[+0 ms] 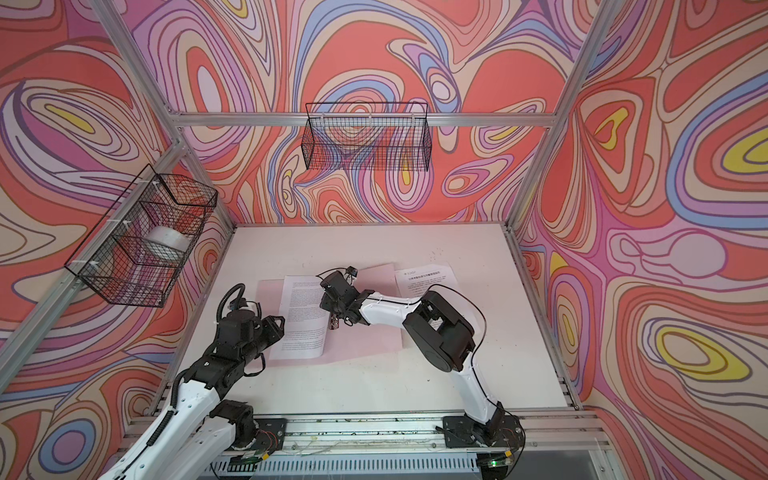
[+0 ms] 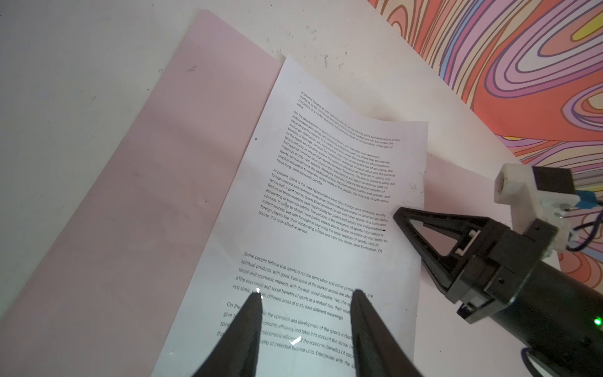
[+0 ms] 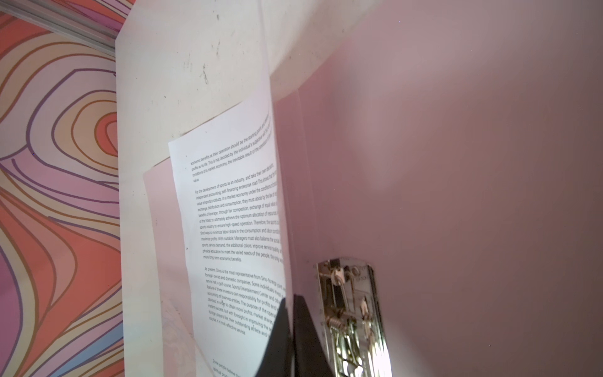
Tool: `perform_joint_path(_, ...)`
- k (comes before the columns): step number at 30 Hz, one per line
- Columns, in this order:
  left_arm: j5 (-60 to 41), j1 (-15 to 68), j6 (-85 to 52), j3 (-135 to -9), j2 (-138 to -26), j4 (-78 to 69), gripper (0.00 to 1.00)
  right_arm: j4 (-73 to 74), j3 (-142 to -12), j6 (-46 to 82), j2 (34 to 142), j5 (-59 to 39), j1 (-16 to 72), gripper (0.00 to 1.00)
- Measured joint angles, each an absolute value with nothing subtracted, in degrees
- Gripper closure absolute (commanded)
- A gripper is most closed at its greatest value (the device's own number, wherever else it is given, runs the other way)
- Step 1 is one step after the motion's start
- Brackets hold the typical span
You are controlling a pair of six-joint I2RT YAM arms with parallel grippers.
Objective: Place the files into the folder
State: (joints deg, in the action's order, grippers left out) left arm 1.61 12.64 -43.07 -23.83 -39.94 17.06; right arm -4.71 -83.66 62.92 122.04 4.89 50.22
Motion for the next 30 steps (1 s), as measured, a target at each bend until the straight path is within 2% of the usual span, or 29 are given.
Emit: perform_joint_path(30,1.9,12.3,-43.0,-22.9,-37.9,18.5,0.55,-4.7,-90.7,67.8,128.8,5.5,52.9,1.0)
